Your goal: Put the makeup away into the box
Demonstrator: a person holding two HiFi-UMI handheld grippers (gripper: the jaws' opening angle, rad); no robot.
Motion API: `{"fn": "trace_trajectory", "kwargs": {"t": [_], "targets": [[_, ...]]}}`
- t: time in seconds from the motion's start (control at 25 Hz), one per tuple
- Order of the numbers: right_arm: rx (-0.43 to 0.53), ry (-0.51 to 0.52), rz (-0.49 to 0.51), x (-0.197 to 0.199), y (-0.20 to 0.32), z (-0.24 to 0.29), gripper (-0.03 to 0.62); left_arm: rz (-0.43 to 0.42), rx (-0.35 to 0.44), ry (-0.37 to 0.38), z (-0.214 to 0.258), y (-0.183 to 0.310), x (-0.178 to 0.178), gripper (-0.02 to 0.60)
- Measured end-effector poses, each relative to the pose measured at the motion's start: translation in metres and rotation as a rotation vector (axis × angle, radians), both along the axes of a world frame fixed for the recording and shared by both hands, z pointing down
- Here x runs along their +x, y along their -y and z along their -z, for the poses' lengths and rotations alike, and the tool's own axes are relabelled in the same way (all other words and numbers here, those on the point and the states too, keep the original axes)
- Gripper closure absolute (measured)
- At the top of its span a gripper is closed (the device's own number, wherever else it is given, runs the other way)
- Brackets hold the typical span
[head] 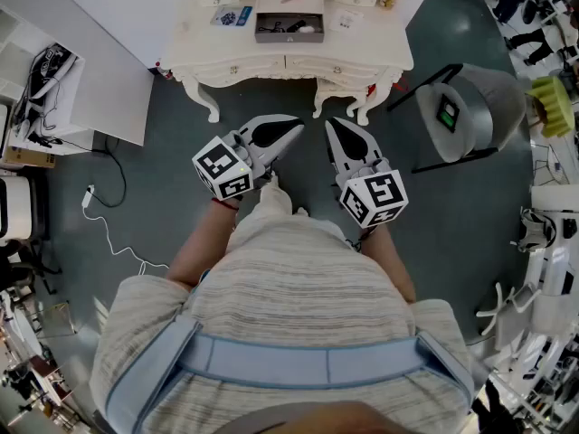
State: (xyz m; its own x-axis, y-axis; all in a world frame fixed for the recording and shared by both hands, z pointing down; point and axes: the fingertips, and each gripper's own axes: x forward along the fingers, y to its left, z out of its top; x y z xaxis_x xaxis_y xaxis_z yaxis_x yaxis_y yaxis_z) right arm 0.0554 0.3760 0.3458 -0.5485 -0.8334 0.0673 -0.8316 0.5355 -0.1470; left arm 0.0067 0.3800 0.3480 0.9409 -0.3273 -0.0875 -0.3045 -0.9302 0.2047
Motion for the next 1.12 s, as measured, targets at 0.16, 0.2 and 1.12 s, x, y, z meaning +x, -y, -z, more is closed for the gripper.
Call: {"fn": "trace_trajectory", "kwargs": {"t": [0.16, 0.2, 1.12], "targets": [[-0.002, -0.001, 0.001, -0.001, -0.001, 0.000, 0.586, 0.001, -0.004, -0.001, 0.000, -0.001, -0.001, 0.566], [-0.001, -0.002, 0.001, -0.001, 0.000, 0.000, 0.586, 0.002, -0.005, -0.002, -0.001, -0.001, -0.001, 0.566], [0.031, 0.044, 0.027, 0.014, 0.022, 0.010, 0.583, 0.024, 0.020, 0.026, 0.004, 0.024, 0.017, 0.566]]}}
